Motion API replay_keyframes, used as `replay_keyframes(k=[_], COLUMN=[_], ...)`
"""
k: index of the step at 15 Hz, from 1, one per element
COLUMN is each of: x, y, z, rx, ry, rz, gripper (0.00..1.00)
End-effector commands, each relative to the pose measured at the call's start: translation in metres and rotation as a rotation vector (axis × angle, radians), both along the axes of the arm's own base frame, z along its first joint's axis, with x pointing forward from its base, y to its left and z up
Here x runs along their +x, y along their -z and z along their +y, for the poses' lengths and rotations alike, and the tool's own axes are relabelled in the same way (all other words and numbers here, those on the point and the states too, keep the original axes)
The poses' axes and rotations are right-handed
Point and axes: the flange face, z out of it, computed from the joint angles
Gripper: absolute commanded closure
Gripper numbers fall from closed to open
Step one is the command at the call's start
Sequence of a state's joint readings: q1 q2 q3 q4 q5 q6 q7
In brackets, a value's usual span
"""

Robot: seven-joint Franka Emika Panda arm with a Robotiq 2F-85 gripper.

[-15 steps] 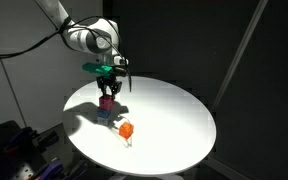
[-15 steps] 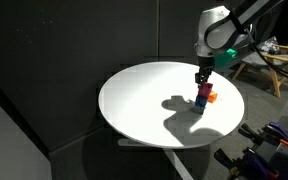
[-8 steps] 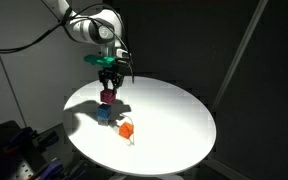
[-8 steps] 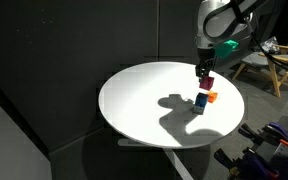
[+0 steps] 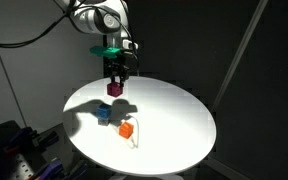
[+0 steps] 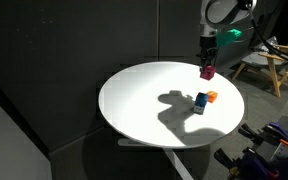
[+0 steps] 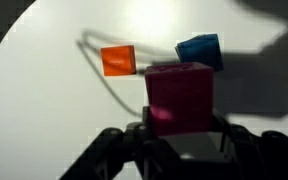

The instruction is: Put the pink block on top of the orange block

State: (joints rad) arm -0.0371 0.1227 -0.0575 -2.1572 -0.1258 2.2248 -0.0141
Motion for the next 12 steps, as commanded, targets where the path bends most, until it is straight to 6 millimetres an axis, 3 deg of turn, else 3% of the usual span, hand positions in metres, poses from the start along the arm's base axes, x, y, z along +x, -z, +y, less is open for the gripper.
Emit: replay_keyframes(k=[1,7,12], x=[0.013,0.018,0.015], y=[-0.014,-0.022,-0.013], z=[-0.015,-0.041,-0.058], rx=[0.014,0.015,0.011], ry=[0.078,0.076,0.032], rz=[-0.004,-0.016,0.011], gripper=[0.69,0.69,0.69])
